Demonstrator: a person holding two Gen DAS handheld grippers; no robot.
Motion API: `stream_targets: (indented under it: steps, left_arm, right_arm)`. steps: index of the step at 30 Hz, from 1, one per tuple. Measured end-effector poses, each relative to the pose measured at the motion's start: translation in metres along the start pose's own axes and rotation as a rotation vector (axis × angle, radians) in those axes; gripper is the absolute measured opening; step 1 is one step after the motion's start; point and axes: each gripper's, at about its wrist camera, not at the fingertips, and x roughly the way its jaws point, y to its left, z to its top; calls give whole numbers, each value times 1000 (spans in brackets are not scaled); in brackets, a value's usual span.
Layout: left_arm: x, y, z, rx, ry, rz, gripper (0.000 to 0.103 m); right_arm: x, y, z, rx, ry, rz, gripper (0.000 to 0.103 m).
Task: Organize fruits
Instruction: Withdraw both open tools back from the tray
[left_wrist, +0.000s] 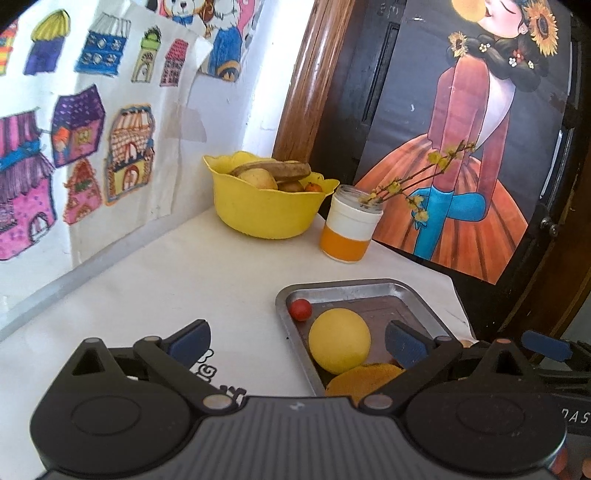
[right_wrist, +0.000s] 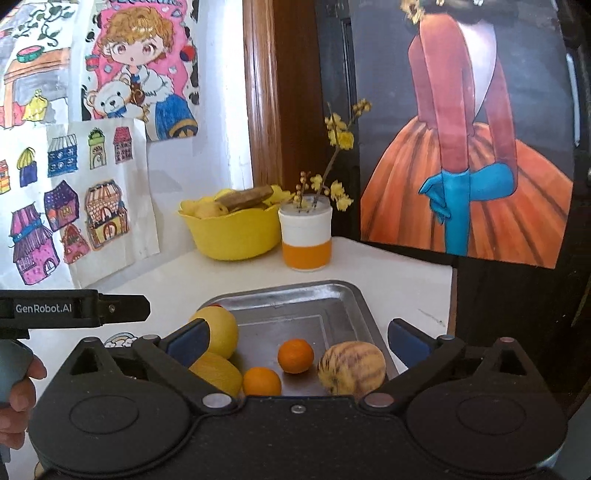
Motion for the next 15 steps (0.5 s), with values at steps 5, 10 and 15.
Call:
stream_targets:
  steps: [5, 10, 15]
  left_arm:
    - [-25, 0, -6, 12, -31, 6, 103]
    - [-51, 3, -13, 24, -48, 26, 103]
    - [-75, 11, -21, 14, -58, 50, 103]
  right_arm:
    - [-25, 13, -5, -1, -32, -18, 102]
    - [-54, 27, -12, -1, -66, -38, 102]
    - [-79, 33, -19, 22, -91, -53, 102]
